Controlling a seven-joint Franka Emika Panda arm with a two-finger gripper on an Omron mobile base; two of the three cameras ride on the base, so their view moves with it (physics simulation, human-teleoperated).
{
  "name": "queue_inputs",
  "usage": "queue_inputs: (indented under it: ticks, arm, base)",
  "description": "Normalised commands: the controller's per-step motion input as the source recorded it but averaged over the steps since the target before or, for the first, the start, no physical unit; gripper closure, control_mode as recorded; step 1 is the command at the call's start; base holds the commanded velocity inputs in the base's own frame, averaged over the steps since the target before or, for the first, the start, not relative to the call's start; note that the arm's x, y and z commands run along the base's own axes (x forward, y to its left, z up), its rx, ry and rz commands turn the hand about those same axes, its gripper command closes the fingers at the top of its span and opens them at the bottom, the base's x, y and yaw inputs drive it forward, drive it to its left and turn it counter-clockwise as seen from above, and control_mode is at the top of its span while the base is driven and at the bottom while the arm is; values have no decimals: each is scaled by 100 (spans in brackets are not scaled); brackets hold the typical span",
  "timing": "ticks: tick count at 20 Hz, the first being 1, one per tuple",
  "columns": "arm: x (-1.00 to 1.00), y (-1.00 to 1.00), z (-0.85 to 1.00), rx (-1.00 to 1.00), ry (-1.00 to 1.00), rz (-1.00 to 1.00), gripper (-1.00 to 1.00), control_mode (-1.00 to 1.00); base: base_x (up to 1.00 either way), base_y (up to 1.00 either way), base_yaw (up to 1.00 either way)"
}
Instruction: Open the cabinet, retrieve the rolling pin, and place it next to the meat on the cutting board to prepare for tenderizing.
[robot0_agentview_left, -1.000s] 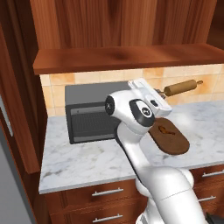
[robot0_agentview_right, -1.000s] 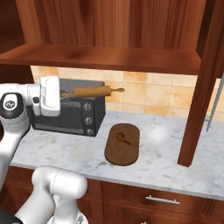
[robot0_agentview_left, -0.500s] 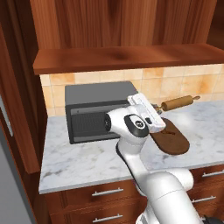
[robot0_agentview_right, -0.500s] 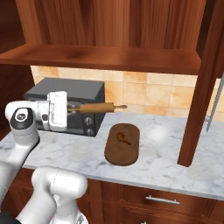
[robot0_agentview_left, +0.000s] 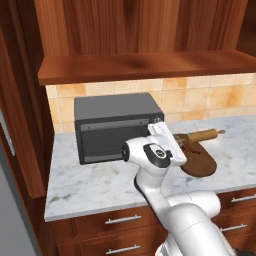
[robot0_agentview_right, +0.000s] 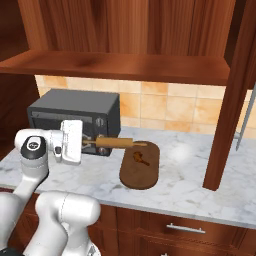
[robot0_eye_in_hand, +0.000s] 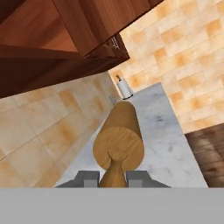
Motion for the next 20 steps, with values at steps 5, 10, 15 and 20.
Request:
queue_inputs:
  ticks: [5,10,15,20]
  arm:
    - [2,-12,-63,4,-7,0,100,-100]
    - [6,-15,-57,0,-14,-1,100,-100]
    - [15,-26,-52,-1,-11,-5,100,-100]
    - [15,-34,-43,0,-3,-5,100,-100]
  base:
    - [0,0,0]
    - [0,0,0]
    - [0,0,0]
    - [0,0,0]
